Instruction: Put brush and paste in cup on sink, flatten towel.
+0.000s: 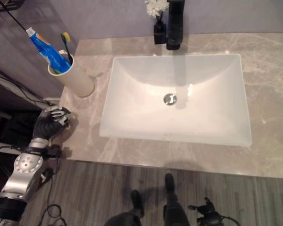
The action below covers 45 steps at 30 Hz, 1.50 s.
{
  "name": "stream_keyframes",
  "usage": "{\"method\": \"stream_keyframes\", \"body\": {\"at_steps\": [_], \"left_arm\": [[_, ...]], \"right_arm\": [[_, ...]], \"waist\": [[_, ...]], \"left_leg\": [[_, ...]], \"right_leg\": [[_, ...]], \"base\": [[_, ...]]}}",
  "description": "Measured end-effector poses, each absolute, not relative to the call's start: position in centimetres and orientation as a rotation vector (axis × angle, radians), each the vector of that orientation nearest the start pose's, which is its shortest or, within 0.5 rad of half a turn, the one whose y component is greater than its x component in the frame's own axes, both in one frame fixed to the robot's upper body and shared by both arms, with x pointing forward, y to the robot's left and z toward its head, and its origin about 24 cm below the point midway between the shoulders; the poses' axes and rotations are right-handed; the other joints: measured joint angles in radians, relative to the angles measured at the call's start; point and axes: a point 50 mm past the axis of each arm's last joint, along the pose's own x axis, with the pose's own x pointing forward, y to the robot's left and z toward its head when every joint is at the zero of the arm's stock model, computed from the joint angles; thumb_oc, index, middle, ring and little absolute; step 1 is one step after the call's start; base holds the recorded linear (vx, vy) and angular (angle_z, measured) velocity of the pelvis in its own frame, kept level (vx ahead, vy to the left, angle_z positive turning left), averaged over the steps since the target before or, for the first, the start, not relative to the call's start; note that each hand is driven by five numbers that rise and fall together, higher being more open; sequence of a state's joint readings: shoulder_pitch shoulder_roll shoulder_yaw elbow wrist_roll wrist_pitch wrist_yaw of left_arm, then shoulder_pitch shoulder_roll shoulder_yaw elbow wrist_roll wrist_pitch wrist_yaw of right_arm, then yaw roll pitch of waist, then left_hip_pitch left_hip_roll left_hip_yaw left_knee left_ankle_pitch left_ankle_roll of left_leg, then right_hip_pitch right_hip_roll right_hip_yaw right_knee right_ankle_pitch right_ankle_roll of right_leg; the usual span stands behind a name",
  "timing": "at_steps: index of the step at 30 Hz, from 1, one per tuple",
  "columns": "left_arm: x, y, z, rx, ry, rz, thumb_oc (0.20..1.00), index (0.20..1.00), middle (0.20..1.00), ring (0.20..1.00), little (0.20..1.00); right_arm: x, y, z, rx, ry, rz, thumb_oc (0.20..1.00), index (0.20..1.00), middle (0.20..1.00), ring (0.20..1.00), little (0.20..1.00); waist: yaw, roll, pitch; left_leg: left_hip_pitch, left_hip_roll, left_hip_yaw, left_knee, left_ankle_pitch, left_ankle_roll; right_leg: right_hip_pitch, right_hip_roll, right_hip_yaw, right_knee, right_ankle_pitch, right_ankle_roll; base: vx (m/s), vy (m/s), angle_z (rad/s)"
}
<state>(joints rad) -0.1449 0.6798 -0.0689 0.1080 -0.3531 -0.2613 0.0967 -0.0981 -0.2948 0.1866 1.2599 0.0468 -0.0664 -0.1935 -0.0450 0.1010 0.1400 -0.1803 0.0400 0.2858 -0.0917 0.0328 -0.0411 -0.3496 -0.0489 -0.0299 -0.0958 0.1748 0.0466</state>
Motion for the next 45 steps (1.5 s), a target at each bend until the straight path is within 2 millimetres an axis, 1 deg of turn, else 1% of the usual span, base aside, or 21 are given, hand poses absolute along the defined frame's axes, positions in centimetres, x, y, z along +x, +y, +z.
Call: {"method": "stream_keyframes", "body": {"at_steps": [2,6,8,10,11,14,17,22,27,32,35,38,41,45], "left_arm": [[28.1,25.2,12.3,0.312,-0.306,0.019,0.200,0.200,0.200,0.200,0.200],[28.7,25.2,13.0,0.310,-0.337,0.030,0.200,0.200,0.200,0.200,0.200],[29.3,25.3,13.2,0.302,-0.343,0.051,0.200,0.200,0.200,0.200,0.200],[29.8,25.5,13.5,0.294,-0.350,0.079,0.200,0.200,0.200,0.200,0.200],[30.0,25.6,13.7,0.293,-0.352,0.095,0.200,0.200,0.200,0.200,0.200],[30.3,25.2,13.9,0.302,-0.363,0.096,0.200,0.200,0.200,0.200,0.200],[30.3,25.2,14.0,0.317,-0.368,0.109,0.200,0.200,0.200,0.200,0.200],[30.5,25.2,14.5,0.327,-0.386,0.113,0.200,0.200,0.200,0.200,0.200],[31.1,25.1,15.1,0.324,-0.403,0.136,0.200,0.200,0.200,0.200,0.200],[31.1,25.1,15.4,0.319,-0.418,0.144,0.200,0.200,0.200,0.200,0.200],[30.6,25.3,15.2,0.320,-0.416,0.145,0.200,0.200,0.200,0.200,0.200],[30.0,26.1,14.8,0.320,-0.404,0.173,0.200,0.200,0.200,0.200,0.200],[29.9,26.3,14.6,0.328,-0.397,0.177,0.200,0.200,0.200,0.200,0.200],[29.7,26.9,14.8,0.352,-0.394,0.186,0.200,0.200,0.200,0.200,0.200]], "right_arm": [[13.0,-25.6,-14.4,-0.445,1.068,-0.203,1.000,1.000,1.000,1.000,1.000],[13.3,-25.4,-14.3,-0.449,1.059,-0.195,1.000,1.000,1.000,1.000,1.000],[13.3,-25.4,-14.3,-0.450,1.058,-0.194,1.000,1.000,1.000,1.000,1.000],[13.5,-25.4,-14.3,-0.450,1.054,-0.192,1.000,1.000,1.000,1.000,1.000],[13.6,-25.3,-14.3,-0.450,1.050,-0.194,1.000,1.000,1.000,1.000,1.000],[13.4,-25.4,-14.3,-0.439,1.056,-0.208,1.000,1.000,1.000,1.000,1.000],[13.2,-25.5,-14.3,-0.446,1.057,-0.221,1.000,1.000,1.000,1.000,1.000],[12.9,-25.4,-14.4,-0.444,1.065,-0.220,1.000,1.000,1.000,1.000,1.000],[13.0,-25.3,-14.5,-0.442,1.063,-0.218,1.000,1.000,1.000,1.000,1.000],[13.1,-25.1,-14.5,-0.441,1.057,-0.212,1.000,1.000,1.000,1.000,1.000],[13.2,-25.1,-14.4,-0.440,1.052,-0.211,1.000,1.000,1.000,1.000,1.000],[13.2,-25.0,-14.5,-0.439,1.052,-0.210,1.000,1.000,1.000,1.000,1.000],[13.2,-25.0,-14.5,-0.438,1.053,-0.210,1.000,1.000,1.000,1.000,1.000],[13.3,-25.0,-14.4,-0.437,1.044,-0.208,1.000,1.000,1.000,1.000,1.000]], "waist": [[0.000,-0.003,-0.002],[-0.002,-0.012,-0.011],[-0.004,-0.017,-0.014],[-0.013,-0.019,-0.015],[-0.026,-0.021,-0.017],[-0.028,-0.029,-0.021],[-0.030,-0.033,-0.023],[-0.030,-0.040,-0.028],[-0.035,-0.050,-0.034],[-0.038,-0.052,-0.035],[-0.037,-0.052,-0.034],[-0.032,-0.051,-0.034],[-0.023,-0.051,-0.034],[-0.023,-0.049,-0.033]], "left_leg": [[-0.001,0.000,0.003,0.000,-0.001,0.000],[-0.015,0.000,0.021,0.000,-0.001,0.000],[-0.014,0.001,0.028,0.000,-0.001,0.000],[-0.016,0.002,0.028,0.000,-0.001,0.000],[-0.016,0.003,0.030,0.000,-0.001,0.000],[-0.017,0.005,0.040,0.000,-0.002,-0.001],[-0.017,0.005,0.052,0.000,-0.003,-0.003],[-0.032,0.005,0.052,0.000,-0.003,-0.003],[-0.039,0.004,0.053,0.000,-0.003,-0.003],[-0.047,0.005,0.053,0.000,-0.003,-0.002],[-0.047,0.005,0.053,0.000,-0.003,-0.002],[-0.047,0.005,0.053,0.000,-0.003,-0.002],[-0.048,0.005,0.052,0.000,-0.003,-0.003],[-0.051,0.005,0.051,0.000,-0.003,-0.003]], "right_leg": [[-0.003,0.001,0.004,0.000,0.001,0.001],[-0.025,0.004,0.020,0.006,0.008,0.006],[-0.028,0.006,0.025,0.008,0.011,0.003],[-0.030,0.007,0.025,0.008,0.011,0.003],[-0.031,0.009,0.027,0.008,0.011,0.003],[-0.036,0.013,0.039,0.008,0.011,0.003],[-0.042,0.015,0.050,0.006,0.012,0.005],[-0.056,0.015,0.051,0.008,0.015,0.003],[-0.064,0.015,0.051,0.008,0.017,0.001],[-0.072,0.015,0.051,0.008,0.021,-0.003],[-0.072,0.015,0.051,0.008,0.021,-0.002],[-0.072,0.015,0.051,0.008,0.020,-0.003],[-0.072,0.015,0.050,0.003,0.020,-0.003],[-0.075,0.015,0.049,0.000,0.019,-0.004]], "base": [[0.02,-0.001,-0.05],[0.02,-0.008,-0.11],[0.01,-0.017,-0.12],[0.00,0.000,0.00],[0.03,-0.015,-0.04],[0.01,-0.014,-0.09],[0.01,-0.010,-0.11],[0.00,0.000,0.00],[0.00,0.000,0.00],[0.00,0.000,0.00],[0.00,0.000,0.00],[0.00,0.000,0.00],[0.00,0.000,0.00],[0.00,0.000,0.00]]}}
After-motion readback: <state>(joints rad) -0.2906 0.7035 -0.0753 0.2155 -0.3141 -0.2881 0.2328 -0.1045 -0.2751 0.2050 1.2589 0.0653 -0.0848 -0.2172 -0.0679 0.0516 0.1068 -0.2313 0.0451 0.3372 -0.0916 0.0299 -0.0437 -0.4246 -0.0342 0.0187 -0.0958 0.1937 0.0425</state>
